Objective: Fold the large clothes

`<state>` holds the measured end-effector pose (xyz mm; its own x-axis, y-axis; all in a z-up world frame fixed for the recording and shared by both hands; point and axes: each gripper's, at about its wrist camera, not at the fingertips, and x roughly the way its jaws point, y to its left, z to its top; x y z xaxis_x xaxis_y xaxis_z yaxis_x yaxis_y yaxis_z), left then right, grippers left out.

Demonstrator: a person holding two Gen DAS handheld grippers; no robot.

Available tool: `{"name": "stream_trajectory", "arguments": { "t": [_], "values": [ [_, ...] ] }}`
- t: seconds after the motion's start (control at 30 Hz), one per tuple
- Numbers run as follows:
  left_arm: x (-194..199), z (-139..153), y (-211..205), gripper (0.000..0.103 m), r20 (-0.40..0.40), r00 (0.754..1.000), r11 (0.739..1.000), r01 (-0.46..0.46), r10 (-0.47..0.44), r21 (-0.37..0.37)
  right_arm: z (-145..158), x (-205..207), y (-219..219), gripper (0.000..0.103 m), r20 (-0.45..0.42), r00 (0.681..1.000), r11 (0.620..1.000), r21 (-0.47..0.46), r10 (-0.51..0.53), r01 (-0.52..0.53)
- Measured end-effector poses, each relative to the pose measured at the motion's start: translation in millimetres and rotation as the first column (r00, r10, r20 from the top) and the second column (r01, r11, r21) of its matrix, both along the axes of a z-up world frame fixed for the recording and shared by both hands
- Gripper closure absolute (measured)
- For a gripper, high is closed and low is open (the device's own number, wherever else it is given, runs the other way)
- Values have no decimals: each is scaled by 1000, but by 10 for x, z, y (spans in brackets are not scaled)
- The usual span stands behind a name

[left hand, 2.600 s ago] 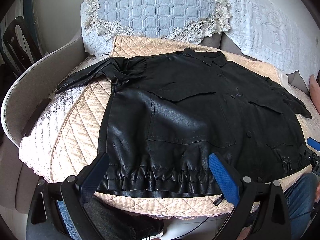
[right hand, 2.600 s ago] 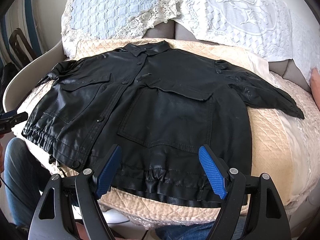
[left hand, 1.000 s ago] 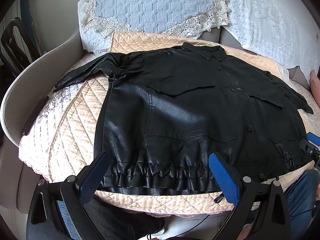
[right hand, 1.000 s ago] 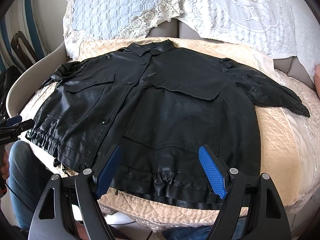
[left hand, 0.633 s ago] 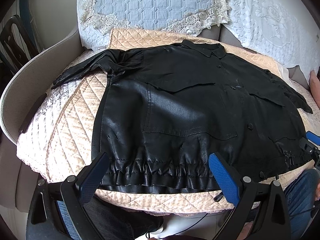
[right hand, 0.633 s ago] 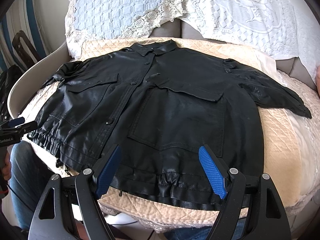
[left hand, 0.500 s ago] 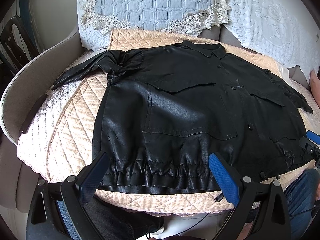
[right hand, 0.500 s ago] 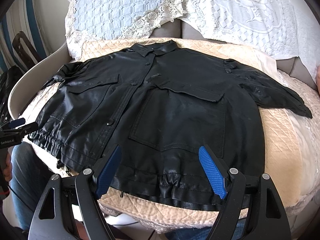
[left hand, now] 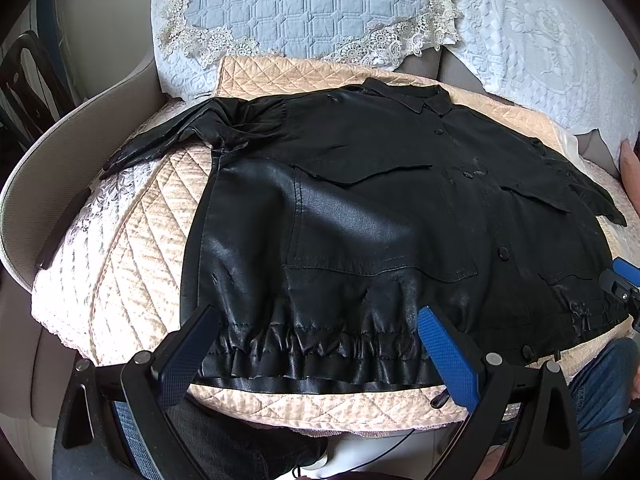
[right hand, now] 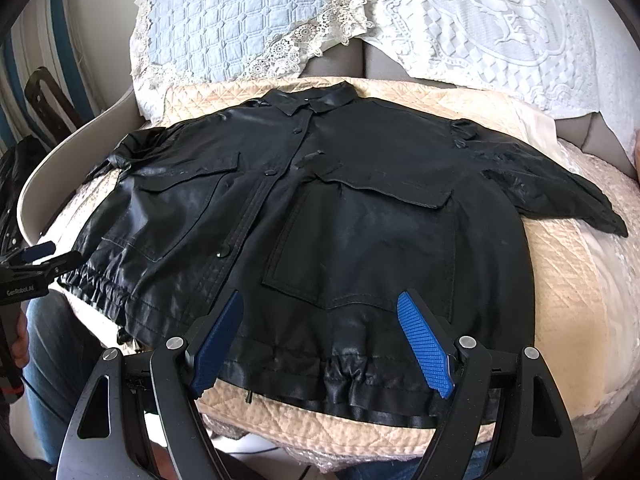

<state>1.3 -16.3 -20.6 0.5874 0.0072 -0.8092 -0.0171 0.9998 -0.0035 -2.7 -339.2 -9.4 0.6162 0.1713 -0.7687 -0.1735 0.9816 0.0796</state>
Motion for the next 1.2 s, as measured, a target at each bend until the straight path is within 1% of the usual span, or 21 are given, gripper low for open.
{"name": "stream_trajectory", "arguments": {
  "t": [0.27, 0.7, 1.0, 1.13, 1.2],
  "values": [
    [16, -15, -1, 2, -3, 1000, 1000, 3, -3, -5, -11, 21, -1, 23, -5, 1000, 1000, 14, 2, -2],
    [41, -52, -26, 2, 1, 1000, 1000, 14, -14, -3, -46, 45, 77, 23, -1, 1000, 1000, -5, 29, -29],
    [127, -140, -2, 2, -19, 1000, 1000, 23, -23, -10, -84, 161, 87, 23, -13, 1000, 999, 43, 21, -21],
    [190, -183, 38, 2, -10, 1000, 1000, 19, -19, -16, -110, 226, 88, 24, -17, 1000, 999, 46, 13, -12],
    [241, -222, 83, 2, -19, 1000, 999, 8, -9, -36, -129, 279, 109, 23, -23, 1000, 999, 39, 14, -13]
  ]
}}
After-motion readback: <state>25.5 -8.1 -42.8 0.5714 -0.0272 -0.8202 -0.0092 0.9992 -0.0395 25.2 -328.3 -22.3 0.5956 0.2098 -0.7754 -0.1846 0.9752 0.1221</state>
